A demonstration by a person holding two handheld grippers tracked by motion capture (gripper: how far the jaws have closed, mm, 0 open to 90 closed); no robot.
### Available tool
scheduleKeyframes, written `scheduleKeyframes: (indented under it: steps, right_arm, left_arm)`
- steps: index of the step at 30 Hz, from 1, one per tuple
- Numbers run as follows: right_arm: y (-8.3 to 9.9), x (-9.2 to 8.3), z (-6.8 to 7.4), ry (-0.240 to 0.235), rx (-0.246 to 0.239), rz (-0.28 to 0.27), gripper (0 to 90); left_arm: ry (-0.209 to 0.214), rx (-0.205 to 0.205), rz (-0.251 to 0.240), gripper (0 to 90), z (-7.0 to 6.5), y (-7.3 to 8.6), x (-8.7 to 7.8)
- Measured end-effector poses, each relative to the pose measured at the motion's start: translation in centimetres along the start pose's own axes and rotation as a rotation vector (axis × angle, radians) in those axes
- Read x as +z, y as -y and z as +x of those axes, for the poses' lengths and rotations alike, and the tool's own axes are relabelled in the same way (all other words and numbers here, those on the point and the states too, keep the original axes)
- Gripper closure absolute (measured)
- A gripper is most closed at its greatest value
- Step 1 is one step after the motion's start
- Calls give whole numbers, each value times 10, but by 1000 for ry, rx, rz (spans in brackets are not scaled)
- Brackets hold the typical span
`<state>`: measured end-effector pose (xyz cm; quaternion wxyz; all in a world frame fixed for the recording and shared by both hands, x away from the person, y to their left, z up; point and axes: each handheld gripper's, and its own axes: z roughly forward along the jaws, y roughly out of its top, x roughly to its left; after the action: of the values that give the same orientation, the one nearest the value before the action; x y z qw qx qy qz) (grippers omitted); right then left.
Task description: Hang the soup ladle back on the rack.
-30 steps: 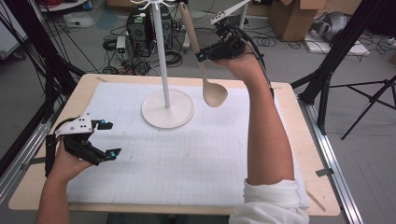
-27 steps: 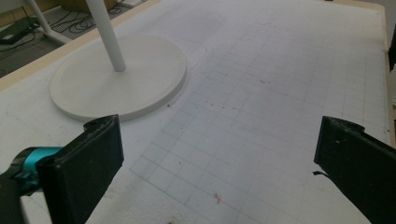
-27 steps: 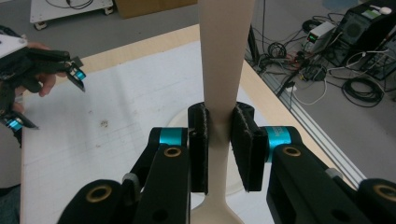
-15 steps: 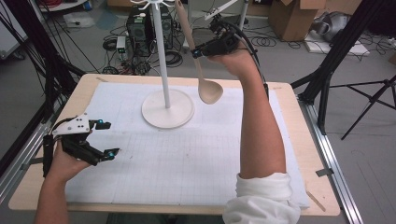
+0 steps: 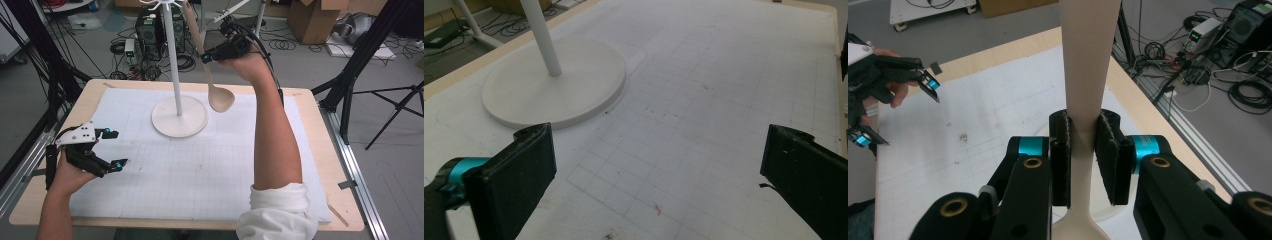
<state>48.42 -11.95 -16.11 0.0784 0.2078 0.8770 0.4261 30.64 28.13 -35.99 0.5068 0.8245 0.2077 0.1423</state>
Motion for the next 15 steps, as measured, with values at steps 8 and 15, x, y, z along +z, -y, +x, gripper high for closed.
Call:
scheduleKeyframes:
  steps: [8,15]
  right_arm:
    - [-2,11,-2,-3,10,12,772]
    - [-4,17,-3,13,7,29,753]
  left_arm:
    - [-3,-3,-1,17,0,1,0]
    - [3,5,5,17,0,1,1]
